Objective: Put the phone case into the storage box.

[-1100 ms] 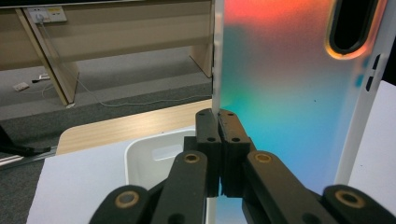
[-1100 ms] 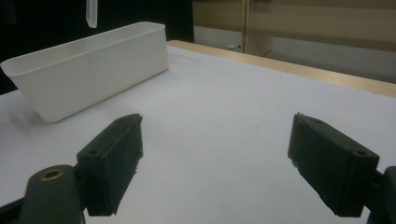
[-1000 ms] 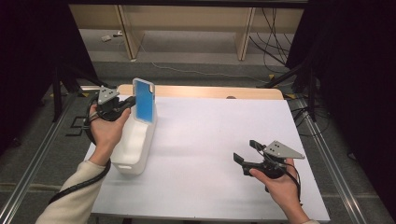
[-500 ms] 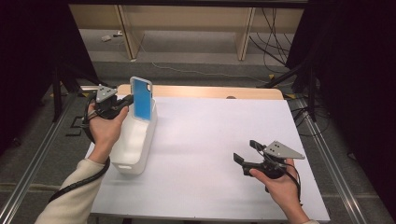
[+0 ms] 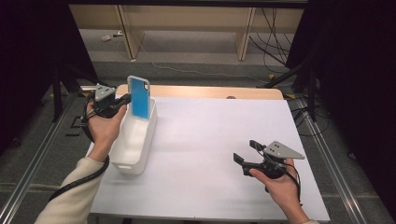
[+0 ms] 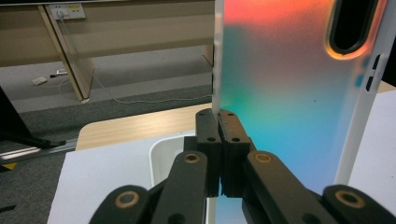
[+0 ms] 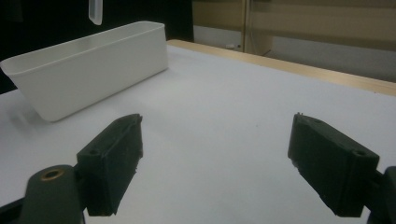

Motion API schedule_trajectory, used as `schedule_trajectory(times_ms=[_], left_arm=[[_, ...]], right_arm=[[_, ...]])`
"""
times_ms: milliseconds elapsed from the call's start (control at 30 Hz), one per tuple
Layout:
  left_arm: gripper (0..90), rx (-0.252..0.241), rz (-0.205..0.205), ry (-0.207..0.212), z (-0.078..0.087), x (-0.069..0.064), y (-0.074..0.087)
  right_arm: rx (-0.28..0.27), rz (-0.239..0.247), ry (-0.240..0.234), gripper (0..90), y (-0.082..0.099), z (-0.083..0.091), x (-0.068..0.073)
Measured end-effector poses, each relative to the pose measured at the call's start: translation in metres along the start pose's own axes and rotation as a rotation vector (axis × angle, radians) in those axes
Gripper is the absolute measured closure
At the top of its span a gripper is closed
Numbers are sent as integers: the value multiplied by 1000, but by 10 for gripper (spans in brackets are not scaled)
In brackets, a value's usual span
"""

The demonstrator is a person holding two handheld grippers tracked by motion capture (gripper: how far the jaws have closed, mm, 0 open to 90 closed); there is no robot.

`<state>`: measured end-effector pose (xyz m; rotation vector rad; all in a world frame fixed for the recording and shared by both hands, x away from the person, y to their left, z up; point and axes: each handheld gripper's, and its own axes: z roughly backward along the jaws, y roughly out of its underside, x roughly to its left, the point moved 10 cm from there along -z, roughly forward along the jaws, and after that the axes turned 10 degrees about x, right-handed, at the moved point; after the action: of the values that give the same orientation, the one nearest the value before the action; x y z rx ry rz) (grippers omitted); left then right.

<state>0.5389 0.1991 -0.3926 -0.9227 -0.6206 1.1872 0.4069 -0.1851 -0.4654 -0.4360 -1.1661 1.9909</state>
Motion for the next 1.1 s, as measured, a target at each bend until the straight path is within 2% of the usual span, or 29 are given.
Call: schedule_trajectory(times_ms=[233, 267, 300, 400, 467, 500, 633, 667, 700, 800, 867, 1000, 1033, 1100], left_arm=[[882, -1, 5, -9, -2, 2, -2], [882, -2, 7, -9, -2, 3, -2], [882, -3, 7, -13, -2, 3, -2], [883, -2, 4, -17, -3, 5, -3], [882, -2, 6, -18, -4, 5, -3], [882, 0, 5, -19, -5, 6, -3], [882, -2, 5, -19, -6, 6, -3], [883, -2, 7, -21, -6, 6, -3], [882, -2, 5, -22, -7, 6, -4], [883, -1, 6, -23, -8, 7, -5], [882, -2, 6, -25, -9, 7, -5], [883, -1, 10, -28, -11, 8, -5], [882, -1, 9, -29, -11, 9, -6], [883, 0, 9, -33, -12, 10, -6]], right_arm=[[-2, -5, 4, 188, 0, 0, 0], [-17, -6, 6, 188, -2, -1, 0], [-2, -5, 5, 188, 0, 0, 0], [-2, -5, 5, 188, 0, 0, 0], [-30, -9, -10, 188, -3, -2, 1], [-21, -7, 0, 188, -2, -2, 1], [-27, -5, -14, 188, -2, -2, 2], [-5, -6, 4, 188, -1, 0, 0], [-43, -11, -9, 188, -4, -3, 1], [-34, -13, -1, 188, -3, -2, 0], [-20, -2, -11, 188, -2, -2, 1], [-28, -4, -14, 188, -2, -2, 1], [-6, -5, 1, 188, -1, -1, 0], [-4, 0, -1, 188, 0, 0, 0]])
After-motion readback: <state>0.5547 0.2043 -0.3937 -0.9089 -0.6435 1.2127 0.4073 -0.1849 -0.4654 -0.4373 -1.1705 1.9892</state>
